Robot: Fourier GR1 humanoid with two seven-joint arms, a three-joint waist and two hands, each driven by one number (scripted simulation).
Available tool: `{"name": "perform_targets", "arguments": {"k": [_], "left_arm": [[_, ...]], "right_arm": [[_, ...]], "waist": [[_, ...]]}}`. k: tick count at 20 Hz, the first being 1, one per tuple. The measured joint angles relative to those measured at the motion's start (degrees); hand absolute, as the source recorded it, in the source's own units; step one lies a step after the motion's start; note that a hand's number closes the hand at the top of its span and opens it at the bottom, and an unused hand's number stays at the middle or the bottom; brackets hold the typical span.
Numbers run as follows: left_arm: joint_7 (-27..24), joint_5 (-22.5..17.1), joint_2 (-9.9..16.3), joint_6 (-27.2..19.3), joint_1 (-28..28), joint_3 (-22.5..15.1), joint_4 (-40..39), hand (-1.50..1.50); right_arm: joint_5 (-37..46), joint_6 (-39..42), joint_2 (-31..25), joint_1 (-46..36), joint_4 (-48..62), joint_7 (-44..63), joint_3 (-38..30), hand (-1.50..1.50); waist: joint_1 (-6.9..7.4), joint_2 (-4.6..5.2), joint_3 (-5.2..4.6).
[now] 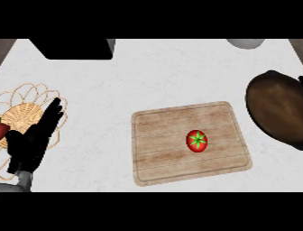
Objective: Pick the tomato from the cutting board and place it in the pan
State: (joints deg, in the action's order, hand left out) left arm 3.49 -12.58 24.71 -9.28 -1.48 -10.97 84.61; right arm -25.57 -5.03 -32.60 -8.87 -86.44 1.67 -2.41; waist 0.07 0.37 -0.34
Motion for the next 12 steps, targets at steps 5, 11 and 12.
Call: {"name": "perform_targets", "arguments": {"k": [5,11,12], "left_arm": [[-1.2,0.5,-0.7,-1.4,-4.2,2.6,0.4,0.00],[-1.6,0.1,-2.3,-3.6,-8.3,4.9,0.4,0.00],[-1.4,-0.1,-2.2,-3.8,-8.4,5.5,0.4,0.00]], "right_arm": [[2.6,5.2,4.9,-0.2,0.8,-3.7,7.6,1.50],[17.2,-2.0,9.1,5.0,3.0,-16.0,14.6,-1.50],[19.0,-3.9,8.4,6.8,2.1,-17.9,14.1,-1.50]], "waist": [[0.72,-0.06,0.30],[-0.47,-0.34,0.38],[-0.93,-0.47,0.37]]}}
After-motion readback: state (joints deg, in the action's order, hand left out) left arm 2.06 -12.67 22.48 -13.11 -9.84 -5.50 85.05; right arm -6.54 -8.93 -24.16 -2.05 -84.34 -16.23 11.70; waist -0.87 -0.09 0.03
